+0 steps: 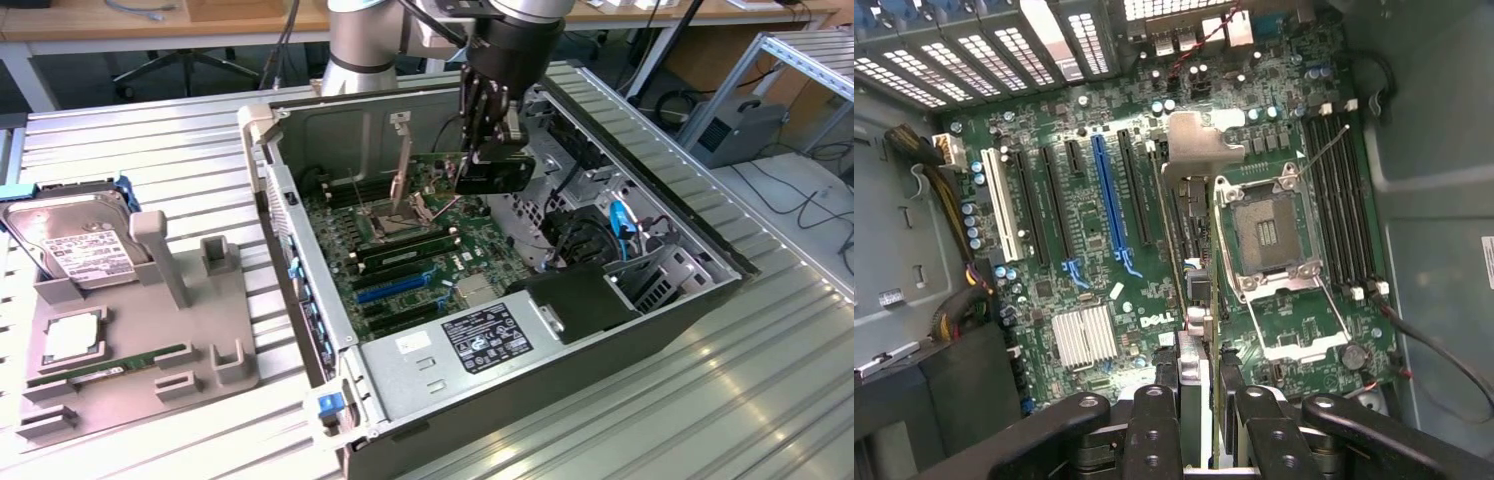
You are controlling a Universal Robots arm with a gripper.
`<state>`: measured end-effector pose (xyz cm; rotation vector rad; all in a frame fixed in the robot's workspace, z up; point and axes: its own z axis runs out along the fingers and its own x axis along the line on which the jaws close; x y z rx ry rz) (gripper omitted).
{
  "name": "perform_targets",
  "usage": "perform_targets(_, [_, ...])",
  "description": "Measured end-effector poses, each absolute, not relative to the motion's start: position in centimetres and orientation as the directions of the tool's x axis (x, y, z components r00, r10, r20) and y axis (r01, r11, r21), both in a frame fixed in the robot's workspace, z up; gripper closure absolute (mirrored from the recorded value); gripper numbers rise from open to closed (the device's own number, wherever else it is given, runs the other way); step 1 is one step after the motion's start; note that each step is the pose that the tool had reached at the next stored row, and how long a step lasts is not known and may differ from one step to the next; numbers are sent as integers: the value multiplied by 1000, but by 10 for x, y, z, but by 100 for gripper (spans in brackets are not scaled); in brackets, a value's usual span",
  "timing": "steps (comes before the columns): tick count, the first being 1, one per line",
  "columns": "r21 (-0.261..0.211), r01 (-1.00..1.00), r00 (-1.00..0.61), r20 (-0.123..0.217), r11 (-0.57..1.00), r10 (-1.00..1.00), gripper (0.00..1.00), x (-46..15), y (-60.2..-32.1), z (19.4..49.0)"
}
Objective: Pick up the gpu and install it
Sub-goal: 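Insert the gpu into the slot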
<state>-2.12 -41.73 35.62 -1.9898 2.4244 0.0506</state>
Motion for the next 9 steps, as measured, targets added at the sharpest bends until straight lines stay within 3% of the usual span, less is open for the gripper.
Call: perform_targets(9, [22, -984, -176, -24, 175, -984, 73, -21, -417, 356])
